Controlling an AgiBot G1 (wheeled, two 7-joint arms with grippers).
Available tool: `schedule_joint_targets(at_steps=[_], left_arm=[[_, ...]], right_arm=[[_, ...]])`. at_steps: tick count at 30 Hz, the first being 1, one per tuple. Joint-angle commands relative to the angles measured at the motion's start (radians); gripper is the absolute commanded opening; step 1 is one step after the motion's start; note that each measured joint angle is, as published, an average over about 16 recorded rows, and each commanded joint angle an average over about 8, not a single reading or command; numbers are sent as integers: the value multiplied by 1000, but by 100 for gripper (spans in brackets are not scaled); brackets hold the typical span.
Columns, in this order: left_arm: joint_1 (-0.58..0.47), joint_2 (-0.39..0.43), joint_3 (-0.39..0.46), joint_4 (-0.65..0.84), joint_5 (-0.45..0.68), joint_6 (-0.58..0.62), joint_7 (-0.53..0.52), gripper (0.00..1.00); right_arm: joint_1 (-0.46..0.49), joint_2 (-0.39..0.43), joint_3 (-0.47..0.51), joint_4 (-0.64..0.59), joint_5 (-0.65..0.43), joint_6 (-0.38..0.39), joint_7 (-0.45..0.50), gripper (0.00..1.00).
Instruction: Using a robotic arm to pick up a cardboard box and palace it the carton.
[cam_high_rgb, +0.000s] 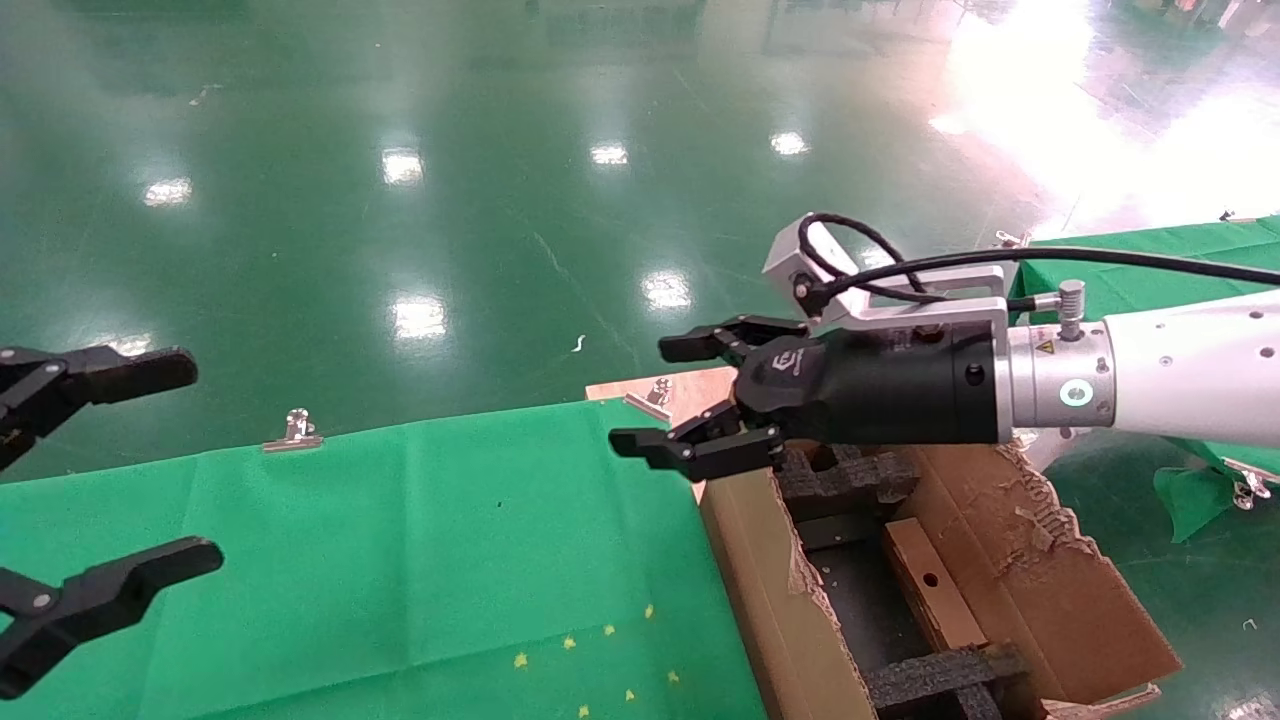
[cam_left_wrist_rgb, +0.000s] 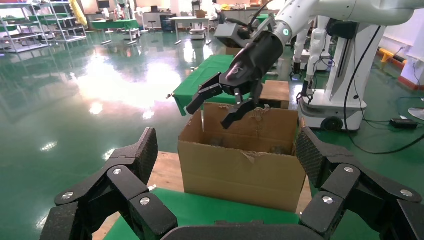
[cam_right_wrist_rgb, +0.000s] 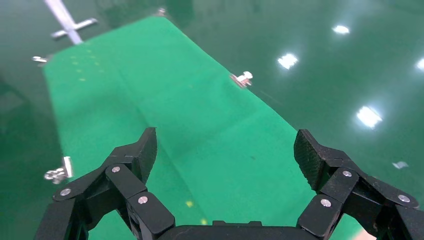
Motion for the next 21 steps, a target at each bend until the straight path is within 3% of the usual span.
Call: schedule_joint_targets(at_steps=[1, 21], left_arm=[[0, 0, 0, 0, 0, 0, 0, 100], [0, 0, 0, 0, 0, 0, 0, 100]], right_arm=[[-26, -7, 43, 5, 5, -24, -14, 100], [-283, -81, 468, 56, 60, -262, -150, 100]])
